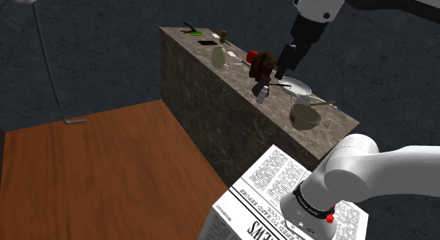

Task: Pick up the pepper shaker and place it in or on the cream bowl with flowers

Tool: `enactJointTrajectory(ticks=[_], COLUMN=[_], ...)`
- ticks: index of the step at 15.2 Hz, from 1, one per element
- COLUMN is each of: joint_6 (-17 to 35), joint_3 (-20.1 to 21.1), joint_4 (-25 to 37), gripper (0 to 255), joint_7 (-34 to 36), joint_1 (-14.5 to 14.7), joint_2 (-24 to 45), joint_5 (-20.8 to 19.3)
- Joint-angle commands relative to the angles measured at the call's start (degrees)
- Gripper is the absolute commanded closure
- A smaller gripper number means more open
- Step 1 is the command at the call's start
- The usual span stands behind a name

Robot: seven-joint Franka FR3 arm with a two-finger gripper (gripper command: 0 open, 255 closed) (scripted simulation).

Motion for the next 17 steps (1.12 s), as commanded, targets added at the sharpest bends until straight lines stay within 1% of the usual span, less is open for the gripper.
enactJointTrajectory(ticks=[1,9,17], joint_6=[0.0,10.5,20.7], joint_3=[0.0,-7.4,-14.6], joint_4=[0.0,-3.2,-2.1], gripper=[0,0,0], joint_7=[0.0,-5.7,-11.2], joint_1=[0.0,-3.1,-5.8], joint_2=[0.0,7.4,18.7], joint_5=[0.0,-4.7,-7.6])
